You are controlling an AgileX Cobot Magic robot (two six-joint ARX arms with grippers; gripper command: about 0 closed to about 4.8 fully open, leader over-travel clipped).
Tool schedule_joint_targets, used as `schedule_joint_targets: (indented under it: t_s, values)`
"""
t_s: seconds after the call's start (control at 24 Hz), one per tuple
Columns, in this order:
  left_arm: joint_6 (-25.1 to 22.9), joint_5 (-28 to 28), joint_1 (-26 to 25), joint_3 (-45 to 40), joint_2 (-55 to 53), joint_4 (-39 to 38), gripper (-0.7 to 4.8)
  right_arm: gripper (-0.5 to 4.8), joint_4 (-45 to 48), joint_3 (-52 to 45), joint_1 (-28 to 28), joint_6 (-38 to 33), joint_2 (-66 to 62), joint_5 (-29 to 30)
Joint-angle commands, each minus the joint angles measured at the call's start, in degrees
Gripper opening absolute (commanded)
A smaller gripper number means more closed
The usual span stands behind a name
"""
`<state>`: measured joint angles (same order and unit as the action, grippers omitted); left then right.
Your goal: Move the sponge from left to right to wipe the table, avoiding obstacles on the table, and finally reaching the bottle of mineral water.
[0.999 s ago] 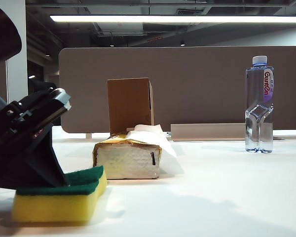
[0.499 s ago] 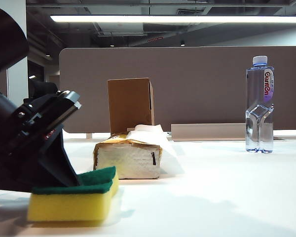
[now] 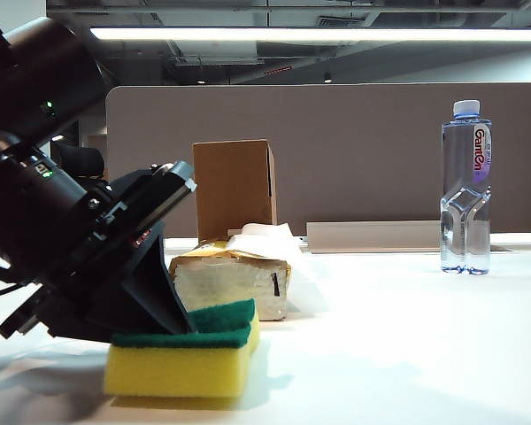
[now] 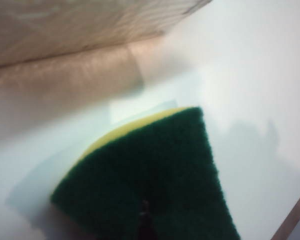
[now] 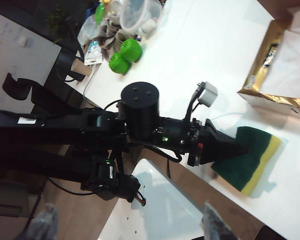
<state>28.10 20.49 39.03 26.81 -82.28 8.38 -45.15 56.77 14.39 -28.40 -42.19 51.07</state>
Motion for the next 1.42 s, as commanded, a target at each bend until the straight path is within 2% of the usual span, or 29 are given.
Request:
schedule_joint_targets:
  t_s: [0.04, 0.17, 0.29, 0.42, 0.5, 0.79, 1.12, 1.29, 1.42]
  values:
    - [-0.22, 0.11, 0.2, -0.02, -0.37, -1.01, 0.33, 3.68, 0.28, 0.35, 0.02, 0.35, 0.15, 0.33]
    - [-0.2, 0.13, 0.09, -0.02, -0.37, -1.03, 1.28, 3.68, 0.28, 0.35, 0.02, 0.35, 0.2, 0.35]
    - [-0.2, 0.11, -0.04, 0.07, -0.24, -1.03, 1.36, 3.68, 0.2, 0.33, 0.02, 0.35, 0.57, 0.35]
    - [-0.17, 0.11, -0.31, 0.42, -0.22, -1.05, 2.23, 3.68, 0.07, 0.35, 0.02, 0.35, 0.85, 0.37]
    - [-0.17, 0.15, -0.48, 0.81, -0.13, -1.55, 2.47, 3.68, -0.17, 0.33, 0.02, 0.35, 1.11, 0.35]
    - [-0.26, 0.13, -1.29, 2.4, 0.66, -5.05, 2.47, 3.68, -0.5, 0.33, 0.02, 0.37, 1.79, 0.33]
    - [-1.73, 0.26, -1.77, 2.43, 6.32, -6.62, 2.47, 3.68, -1.88, 0.35, 0.02, 1.44, 1.81, 0.33]
    - [-3.34, 0.17, -4.57, 2.47, 9.14, -7.78, 2.47, 3.68, -1.92, 0.35, 0.02, 1.44, 1.81, 0.35]
    - [-4.83, 0.37, -9.05, 2.49, 11.87, -9.62, 2.47, 3.68, -2.27, 0.35, 0.02, 1.46, 1.81, 0.35]
